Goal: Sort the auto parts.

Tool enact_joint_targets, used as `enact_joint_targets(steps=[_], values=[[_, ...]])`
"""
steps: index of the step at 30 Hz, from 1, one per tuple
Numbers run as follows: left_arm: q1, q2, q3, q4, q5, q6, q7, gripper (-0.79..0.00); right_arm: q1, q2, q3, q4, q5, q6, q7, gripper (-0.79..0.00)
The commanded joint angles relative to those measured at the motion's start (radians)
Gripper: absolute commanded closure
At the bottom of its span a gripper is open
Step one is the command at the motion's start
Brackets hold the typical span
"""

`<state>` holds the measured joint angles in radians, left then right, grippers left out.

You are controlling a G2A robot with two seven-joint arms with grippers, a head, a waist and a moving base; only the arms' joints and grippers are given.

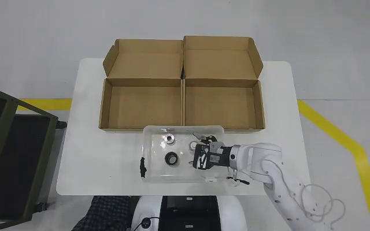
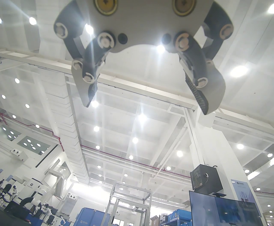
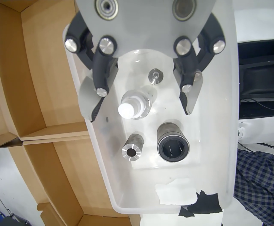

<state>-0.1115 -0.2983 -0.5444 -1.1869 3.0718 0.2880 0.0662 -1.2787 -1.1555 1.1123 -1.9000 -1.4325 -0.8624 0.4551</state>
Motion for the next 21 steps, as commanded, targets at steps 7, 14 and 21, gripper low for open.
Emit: enact_joint_targets(steps=[7, 14, 21], values=[[0.0, 0.0, 0.0, 0.0, 0.0, 0.0, 0.0, -0.785, 0.016, 0.0, -0.008, 0.038, 0.031, 0.044, 0.032, -0.526], [0.0, 0.0, 0.0, 0.0, 0.0, 0.0, 0.0, -0.785, 0.033, 0.001, -0.025, 0.061, 0.041, 0.053, 0.041, -0.477], [0.0, 0.0, 0.0, 0.0, 0.0, 0.0, 0.0, -0.785, 0.05, 0.0, -0.042, 0.088, 0.052, 0.067, 0.029, -0.302]])
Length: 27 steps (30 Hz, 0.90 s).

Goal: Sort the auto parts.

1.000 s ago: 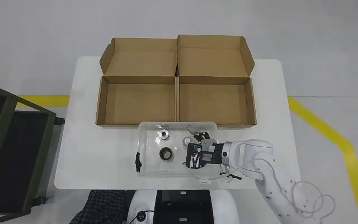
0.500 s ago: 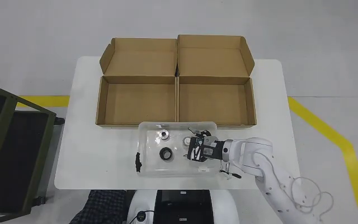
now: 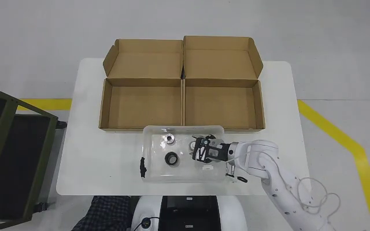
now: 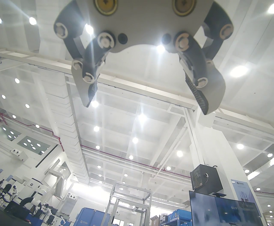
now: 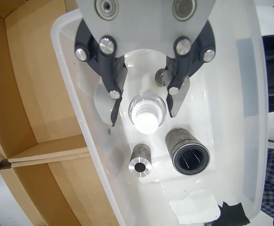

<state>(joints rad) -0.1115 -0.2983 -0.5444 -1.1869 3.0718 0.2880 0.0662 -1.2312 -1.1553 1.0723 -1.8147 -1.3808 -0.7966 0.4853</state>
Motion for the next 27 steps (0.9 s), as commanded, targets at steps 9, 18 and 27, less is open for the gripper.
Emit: enact_joint_targets(steps=[9, 18, 27], values=[[0.0, 0.0, 0.0, 0.0, 0.0, 0.0, 0.0, -0.785, 0.004, 0.004, -0.004, 0.001, 0.015, 0.0, -0.011, 0.0], [0.0, 0.0, 0.0, 0.0, 0.0, 0.0, 0.0, -0.785, -0.001, 0.016, 0.02, -0.085, 0.031, -0.031, 0.002, 0.0], [0.0, 0.0, 0.0, 0.0, 0.0, 0.0, 0.0, -0.785, -0.007, 0.021, 0.054, -0.17, 0.13, -0.014, -0.074, 0.0]])
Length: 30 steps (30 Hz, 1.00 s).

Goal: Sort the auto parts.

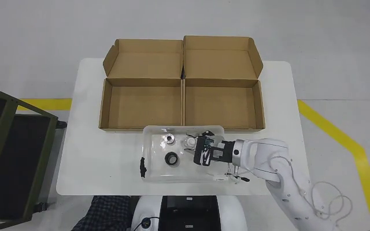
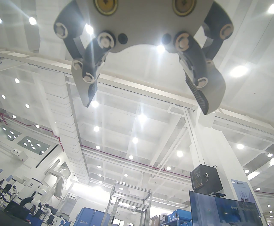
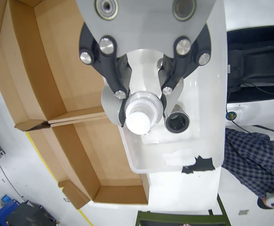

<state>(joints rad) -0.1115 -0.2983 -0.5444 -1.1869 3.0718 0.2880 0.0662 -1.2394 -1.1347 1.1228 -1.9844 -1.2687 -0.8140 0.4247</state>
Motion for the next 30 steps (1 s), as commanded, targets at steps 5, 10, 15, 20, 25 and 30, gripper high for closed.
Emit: enact_joint_targets(steps=[5, 10, 15, 20, 25, 30], values=[[0.0, 0.0, 0.0, 0.0, 0.0, 0.0, 0.0, -0.785, -0.001, -0.007, 0.035, 0.03, 0.175, 0.09, -0.146, 0.0], [0.0, 0.0, 0.0, 0.0, 0.0, 0.0, 0.0, -0.785, 0.007, -0.014, 0.055, 0.047, 0.309, 0.132, -0.262, 0.0], [0.0, 0.0, 0.0, 0.0, 0.0, 0.0, 0.0, -0.785, 0.023, -0.018, 0.075, 0.051, 0.414, 0.137, -0.333, 0.0], [0.0, 0.0, 0.0, 0.0, 0.0, 0.0, 0.0, -0.785, 0.034, -0.023, 0.085, 0.043, 0.517, 0.14, -0.394, 0.0], [0.0, 0.0, 0.0, 0.0, 0.0, 0.0, 0.0, -0.785, 0.038, -0.024, 0.125, -0.001, 0.537, 0.168, -0.423, 0.0], [0.0, 0.0, 0.0, 0.0, 0.0, 0.0, 0.0, -0.785, 0.014, -0.022, 0.166, -0.049, 0.519, 0.182, -0.451, 0.0]])
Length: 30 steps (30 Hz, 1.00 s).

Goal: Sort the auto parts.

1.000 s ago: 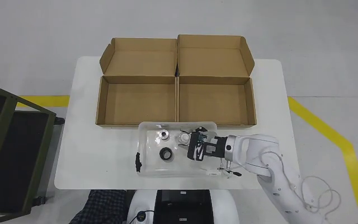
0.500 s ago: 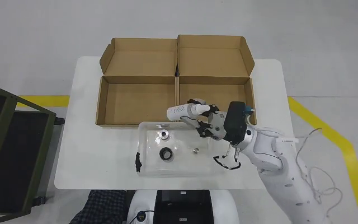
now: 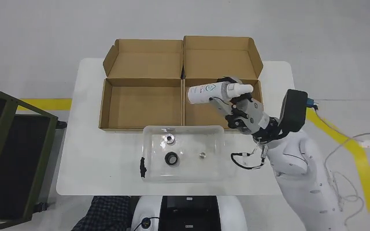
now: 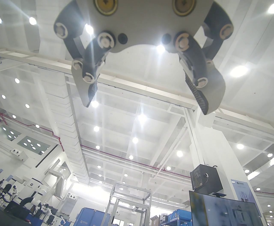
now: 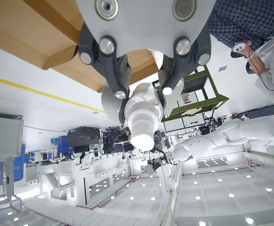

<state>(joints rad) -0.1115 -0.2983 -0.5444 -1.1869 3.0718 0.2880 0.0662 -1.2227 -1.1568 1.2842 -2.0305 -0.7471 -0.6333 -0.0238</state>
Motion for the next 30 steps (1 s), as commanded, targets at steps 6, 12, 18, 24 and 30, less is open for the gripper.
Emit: enact_joint_targets(steps=[6, 12, 18, 24, 30], values=[[0.0, 0.0, 0.0, 0.0, 0.0, 0.0, 0.0, -0.785, -0.008, -0.002, 0.017, -0.013, 0.018, 0.004, -0.025, 0.0], [0.0, 0.0, 0.0, 0.0, 0.0, 0.0, 0.0, -0.785, 0.001, -0.003, 0.017, -0.023, 0.015, -0.009, -0.016, 0.0], [0.0, 0.0, 0.0, 0.0, 0.0, 0.0, 0.0, -0.785, 0.015, -0.005, 0.0, 0.003, -0.029, -0.003, 0.025, 0.0], [0.0, 0.0, 0.0, 0.0, 0.0, 0.0, 0.0, -0.785, 0.026, -0.003, -0.006, 0.027, -0.155, 0.03, 0.093, 0.0], [0.0, 0.0, 0.0, 0.0, 0.0, 0.0, 0.0, -0.785, 0.017, 0.0, -0.012, 0.04, -0.283, 0.074, 0.142, 0.0]])
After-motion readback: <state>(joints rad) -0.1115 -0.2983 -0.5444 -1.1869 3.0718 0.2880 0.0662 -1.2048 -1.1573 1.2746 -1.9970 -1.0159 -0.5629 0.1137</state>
